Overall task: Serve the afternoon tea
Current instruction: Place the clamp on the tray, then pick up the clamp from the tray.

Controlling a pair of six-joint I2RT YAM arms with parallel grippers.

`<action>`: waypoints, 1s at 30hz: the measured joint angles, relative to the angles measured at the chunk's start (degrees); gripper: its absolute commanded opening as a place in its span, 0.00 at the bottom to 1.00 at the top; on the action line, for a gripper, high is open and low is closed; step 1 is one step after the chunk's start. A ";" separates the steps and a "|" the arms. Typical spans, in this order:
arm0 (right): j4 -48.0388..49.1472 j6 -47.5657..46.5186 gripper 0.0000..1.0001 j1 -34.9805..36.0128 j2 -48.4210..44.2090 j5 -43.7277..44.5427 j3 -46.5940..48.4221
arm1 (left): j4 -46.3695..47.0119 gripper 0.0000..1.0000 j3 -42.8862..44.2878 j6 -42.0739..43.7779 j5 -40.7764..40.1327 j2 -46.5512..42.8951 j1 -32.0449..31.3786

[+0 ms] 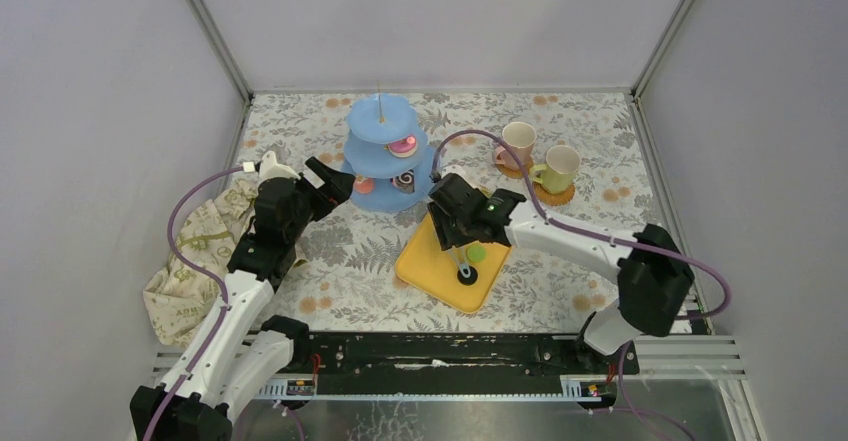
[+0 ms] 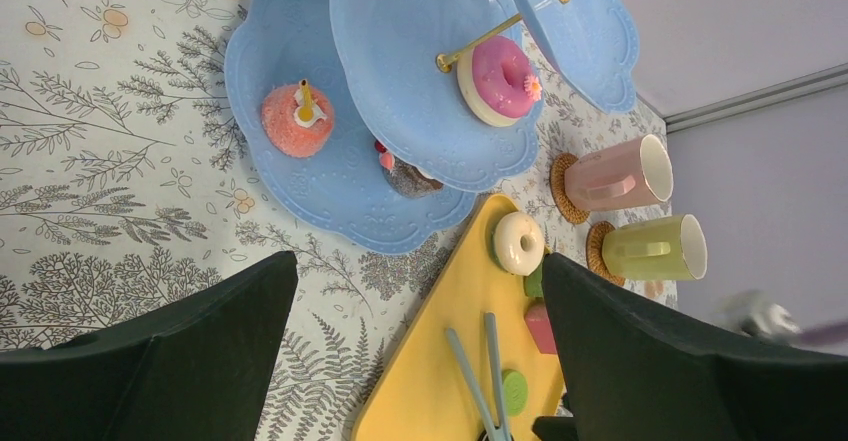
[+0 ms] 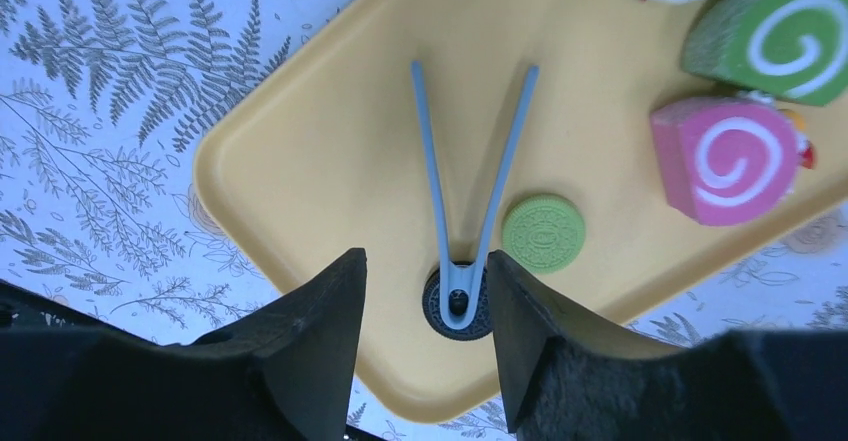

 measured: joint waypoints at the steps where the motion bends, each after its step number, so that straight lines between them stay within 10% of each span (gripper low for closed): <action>1: 0.50 -0.07 0.56 0.63 -1.57 1.14 -0.57 | 0.00 1.00 0.00 0.00 -0.11 0.00 0.00; 16: 32.02 -8.83 0.73 2.08 -26.82 28.63 -18.58 | -0.02 1.00 0.70 -0.04 -1.92 2.14 0.00; 30: 41.03 -13.11 0.74 2.12 -34.47 26.29 -37.07 | 1.14 0.99 -0.42 -0.94 -4.48 1.36 -0.83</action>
